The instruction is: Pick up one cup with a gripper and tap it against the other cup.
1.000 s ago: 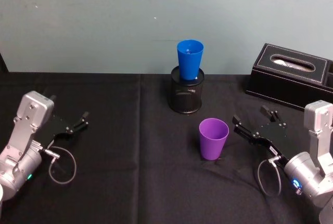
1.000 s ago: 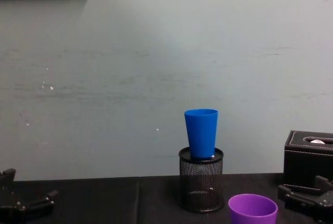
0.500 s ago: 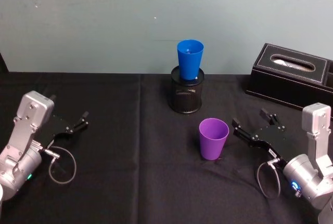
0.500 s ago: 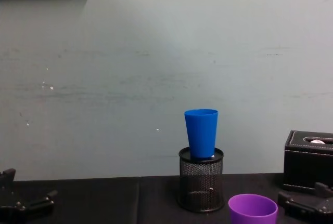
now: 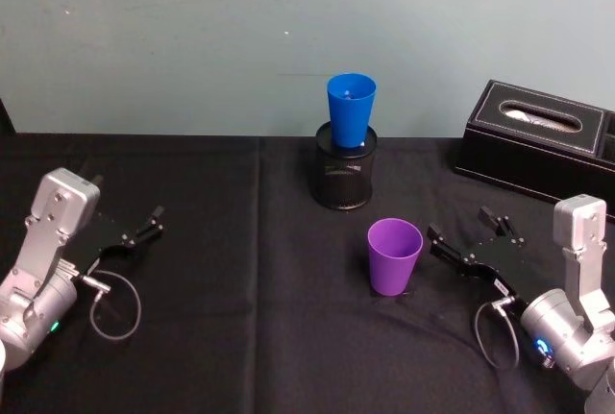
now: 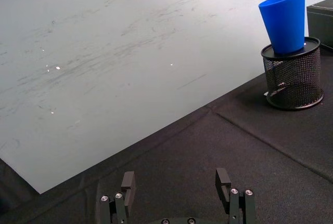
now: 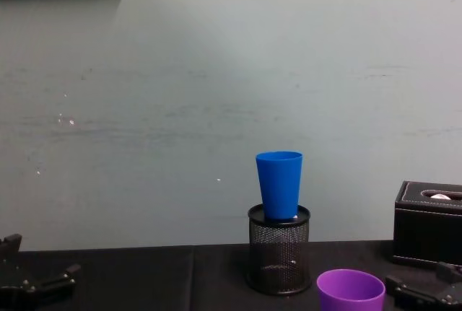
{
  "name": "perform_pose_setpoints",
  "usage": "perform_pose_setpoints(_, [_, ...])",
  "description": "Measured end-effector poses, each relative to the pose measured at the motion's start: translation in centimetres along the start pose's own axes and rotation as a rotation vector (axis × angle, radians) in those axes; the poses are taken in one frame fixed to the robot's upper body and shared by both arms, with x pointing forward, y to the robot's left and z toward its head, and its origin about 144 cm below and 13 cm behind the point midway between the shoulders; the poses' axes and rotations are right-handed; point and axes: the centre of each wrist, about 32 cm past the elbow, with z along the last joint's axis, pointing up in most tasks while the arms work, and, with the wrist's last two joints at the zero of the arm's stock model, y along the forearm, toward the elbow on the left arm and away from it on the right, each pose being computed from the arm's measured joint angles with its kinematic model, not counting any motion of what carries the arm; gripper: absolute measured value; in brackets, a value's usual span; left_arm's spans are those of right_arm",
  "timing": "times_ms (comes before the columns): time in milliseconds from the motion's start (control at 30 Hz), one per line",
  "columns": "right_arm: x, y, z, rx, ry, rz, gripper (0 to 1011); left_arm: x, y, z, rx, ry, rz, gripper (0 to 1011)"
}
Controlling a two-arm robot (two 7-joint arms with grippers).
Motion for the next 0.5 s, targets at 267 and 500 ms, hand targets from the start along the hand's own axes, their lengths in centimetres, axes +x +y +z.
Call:
perform_pose_setpoints(267, [0.10, 0.01, -0.14, 0.000, 0.013, -0.009, 1004, 0.00, 0.00, 0.00, 0.000, 0.000, 0.000, 1012])
perform_pose_setpoints(500, [0.09, 0.02, -0.11, 0.000, 0.011, -0.008, 1004, 0.00, 0.00, 0.00, 0.000, 0.000, 0.000, 1011])
